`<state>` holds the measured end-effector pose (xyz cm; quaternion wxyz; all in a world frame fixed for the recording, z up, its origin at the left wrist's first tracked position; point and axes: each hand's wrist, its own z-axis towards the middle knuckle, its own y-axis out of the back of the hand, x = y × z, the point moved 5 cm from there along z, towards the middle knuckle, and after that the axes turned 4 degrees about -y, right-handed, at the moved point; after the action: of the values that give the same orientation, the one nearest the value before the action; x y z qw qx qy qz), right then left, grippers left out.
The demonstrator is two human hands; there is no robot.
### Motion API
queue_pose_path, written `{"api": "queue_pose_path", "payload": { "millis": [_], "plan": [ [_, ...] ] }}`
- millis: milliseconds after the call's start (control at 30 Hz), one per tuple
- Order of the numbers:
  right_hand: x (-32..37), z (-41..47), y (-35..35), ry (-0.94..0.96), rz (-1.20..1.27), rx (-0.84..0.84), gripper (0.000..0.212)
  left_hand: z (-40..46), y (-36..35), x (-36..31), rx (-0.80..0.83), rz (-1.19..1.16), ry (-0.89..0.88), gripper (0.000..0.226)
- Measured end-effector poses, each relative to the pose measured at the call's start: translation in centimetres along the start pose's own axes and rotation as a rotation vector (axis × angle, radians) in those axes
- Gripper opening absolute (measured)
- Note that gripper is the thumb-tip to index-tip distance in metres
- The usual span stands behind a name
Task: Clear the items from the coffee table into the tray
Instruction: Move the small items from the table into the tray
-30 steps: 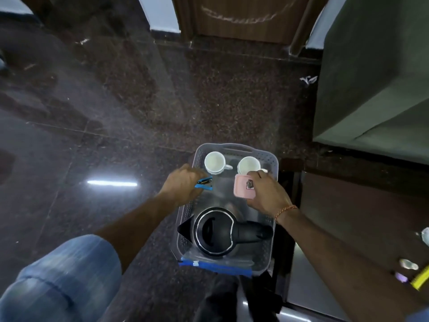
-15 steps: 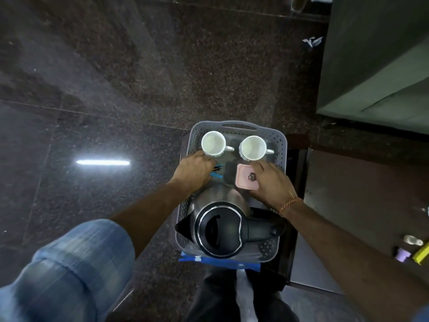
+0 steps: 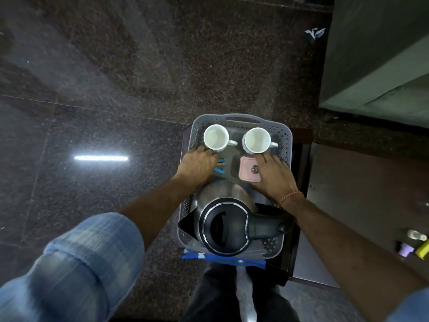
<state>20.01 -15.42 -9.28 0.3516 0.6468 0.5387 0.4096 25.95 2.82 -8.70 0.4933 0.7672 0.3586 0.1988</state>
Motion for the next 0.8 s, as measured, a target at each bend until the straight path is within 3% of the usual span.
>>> {"api": "queue_pose_path", "payload": {
  "millis": [267,467,633,800],
  "plan": [
    [-0.4,-1.5,2.5,0.027,0.136,0.049,0.079,-1.9,2.3,0.0,0.01,-0.012,-0.034,0.04],
    [-3.3,-5.7,8.0,-0.042,0.295,0.006,0.08,-2.6,8.6,-1.2,0.068,0.048,-0.073,0.042],
    [-8.6,-10.6,15.2,-0.113,0.349,-0.098,0.088,-1.1,17.6,-5.8,-0.029,0.058,-0.143,0.041],
    [-16.0,-17.3,21.0,-0.166,0.335,-0.249,0.08,0.4,25.6,-15.4,-0.171,0.086,-0.247,0.036]
  ]
}}
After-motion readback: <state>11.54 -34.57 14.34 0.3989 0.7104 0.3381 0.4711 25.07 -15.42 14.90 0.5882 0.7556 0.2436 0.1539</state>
